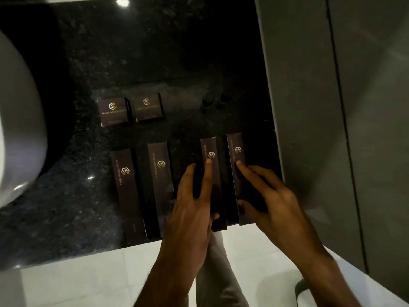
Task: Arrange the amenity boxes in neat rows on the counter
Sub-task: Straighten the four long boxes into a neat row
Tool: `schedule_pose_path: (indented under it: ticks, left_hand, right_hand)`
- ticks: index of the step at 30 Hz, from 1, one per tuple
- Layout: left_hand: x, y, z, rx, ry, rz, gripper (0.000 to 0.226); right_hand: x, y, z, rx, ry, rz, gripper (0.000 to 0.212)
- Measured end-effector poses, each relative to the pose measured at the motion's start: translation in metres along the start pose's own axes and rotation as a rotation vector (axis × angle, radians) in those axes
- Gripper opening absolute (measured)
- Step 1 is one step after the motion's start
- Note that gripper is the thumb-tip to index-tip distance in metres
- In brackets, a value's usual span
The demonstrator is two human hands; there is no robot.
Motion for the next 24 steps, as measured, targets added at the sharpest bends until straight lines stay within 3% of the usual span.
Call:
schedule_pose_path:
  ticks: [24]
  left_hand:
    - [-0.007, 0.005, -0.015, -0.014, -0.113, -0.009, 0.104]
  right_hand:
    - [0.006, -0.001, -0.012, -0.046, 0.039, -0.073, 0.072]
Point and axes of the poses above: each hand's wrist, its own y-axis towards the middle knuckle, its own z-axis out of the palm, x = y × z, the point moved 4 cm from there along y, towards the middle knuckle, and after that the axes turned 2 degrees about -y, right-handed, at the moved point
